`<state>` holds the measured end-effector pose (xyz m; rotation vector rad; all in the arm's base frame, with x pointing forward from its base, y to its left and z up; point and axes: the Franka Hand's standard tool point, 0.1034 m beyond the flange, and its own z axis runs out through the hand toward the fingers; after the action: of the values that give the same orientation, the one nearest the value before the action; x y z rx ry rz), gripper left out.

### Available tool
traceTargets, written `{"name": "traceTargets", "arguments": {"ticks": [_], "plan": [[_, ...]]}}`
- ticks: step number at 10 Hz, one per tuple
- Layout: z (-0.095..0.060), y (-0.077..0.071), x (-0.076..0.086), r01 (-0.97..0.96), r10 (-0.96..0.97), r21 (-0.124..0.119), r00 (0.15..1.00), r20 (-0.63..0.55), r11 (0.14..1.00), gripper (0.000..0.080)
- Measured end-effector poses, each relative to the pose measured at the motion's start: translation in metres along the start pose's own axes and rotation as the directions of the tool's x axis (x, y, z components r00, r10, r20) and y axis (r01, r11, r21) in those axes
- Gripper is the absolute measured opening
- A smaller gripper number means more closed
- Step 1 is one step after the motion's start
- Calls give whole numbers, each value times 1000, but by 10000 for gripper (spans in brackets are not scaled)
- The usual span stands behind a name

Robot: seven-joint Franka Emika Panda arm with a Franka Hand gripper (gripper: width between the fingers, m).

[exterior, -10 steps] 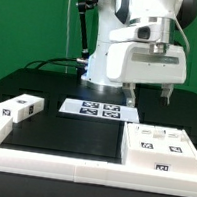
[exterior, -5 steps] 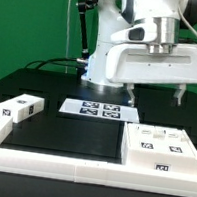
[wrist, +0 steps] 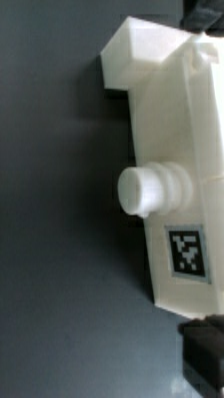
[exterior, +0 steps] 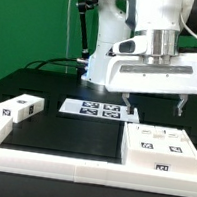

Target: Assemble cabinet

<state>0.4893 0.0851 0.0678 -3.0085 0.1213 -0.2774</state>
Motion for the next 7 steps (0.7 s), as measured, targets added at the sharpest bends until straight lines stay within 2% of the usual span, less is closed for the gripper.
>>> {"name": "traceTargets", "arguments": {"ticks": [2, 7], "plan": [[2, 1, -1, 8, -8, 0, 1000, 3, 1000, 797], [40, 7, -10, 10, -10, 6, 1000, 3, 1000, 797]]}}
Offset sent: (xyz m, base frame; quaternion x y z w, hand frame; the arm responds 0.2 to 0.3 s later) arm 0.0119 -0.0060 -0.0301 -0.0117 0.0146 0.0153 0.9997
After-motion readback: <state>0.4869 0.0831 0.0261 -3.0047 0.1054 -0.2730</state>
